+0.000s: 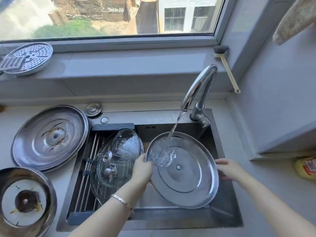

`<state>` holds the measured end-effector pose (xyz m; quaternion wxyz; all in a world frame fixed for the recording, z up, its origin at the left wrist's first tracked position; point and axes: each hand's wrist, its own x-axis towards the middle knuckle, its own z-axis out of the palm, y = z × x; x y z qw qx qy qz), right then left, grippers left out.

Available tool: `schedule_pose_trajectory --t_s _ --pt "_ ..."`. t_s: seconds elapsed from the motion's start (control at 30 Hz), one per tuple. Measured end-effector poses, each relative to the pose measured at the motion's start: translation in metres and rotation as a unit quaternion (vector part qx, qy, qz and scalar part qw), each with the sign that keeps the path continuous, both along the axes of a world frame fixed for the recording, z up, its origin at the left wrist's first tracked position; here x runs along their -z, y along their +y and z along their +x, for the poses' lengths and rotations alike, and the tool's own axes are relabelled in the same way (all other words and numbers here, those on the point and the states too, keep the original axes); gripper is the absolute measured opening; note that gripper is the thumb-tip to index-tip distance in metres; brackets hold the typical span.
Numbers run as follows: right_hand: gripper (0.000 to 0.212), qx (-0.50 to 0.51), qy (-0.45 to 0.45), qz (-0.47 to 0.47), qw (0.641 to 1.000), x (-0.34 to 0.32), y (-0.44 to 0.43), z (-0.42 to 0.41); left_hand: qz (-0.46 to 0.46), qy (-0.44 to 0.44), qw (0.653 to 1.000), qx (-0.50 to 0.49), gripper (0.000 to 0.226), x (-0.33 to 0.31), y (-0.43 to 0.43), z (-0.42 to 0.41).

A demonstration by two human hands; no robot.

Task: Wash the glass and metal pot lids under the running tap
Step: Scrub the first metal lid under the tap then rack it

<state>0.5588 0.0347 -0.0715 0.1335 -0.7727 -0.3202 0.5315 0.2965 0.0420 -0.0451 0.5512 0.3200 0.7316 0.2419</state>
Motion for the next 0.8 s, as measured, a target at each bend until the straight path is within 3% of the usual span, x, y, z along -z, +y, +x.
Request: schedule_pose_trajectory --t_s 0.07,0.2,0.3,0.5,0.63,0.67,0.73,0.8 --pt "0.032 -0.013 -0.022 0.005 1.000 0.013 0.006 -0.008 0.050 0.056 0.996 0.056 0.031 -0.010 0.005 -0.002" --pt "0.048 0.063 0.028 0.139 0.988 0.009 0.046 -0.028 0.081 0.094 0.985 0.123 0.024 -0.029 0.011 0.000" --pt "0.034 0.168 0.114 0.190 0.961 0.003 0.079 -0.043 0.097 0.115 0.977 0.153 0.023 -0.038 0.011 0.003" --pt "0.028 0.309 0.160 0.173 0.921 0.004 0.108 -0.069 0.094 0.127 0.974 0.160 0.024 -0.038 0.011 0.002" --pt "0.023 0.244 0.161 0.156 0.944 -0.007 0.112 -0.076 0.068 0.119 0.980 0.142 0.020 -0.034 0.010 0.003" --pt "0.035 0.203 0.155 0.146 0.956 -0.011 0.110 -0.075 0.063 0.110 0.983 0.131 0.015 -0.036 0.009 0.004" --pt "0.058 0.092 0.104 0.114 0.984 -0.021 0.100 -0.074 0.050 0.096 0.989 0.104 0.014 -0.036 0.007 0.005" --pt "0.057 -0.058 0.042 0.095 0.993 -0.035 0.078 -0.082 0.032 0.070 0.995 0.070 0.011 -0.037 0.006 0.005"
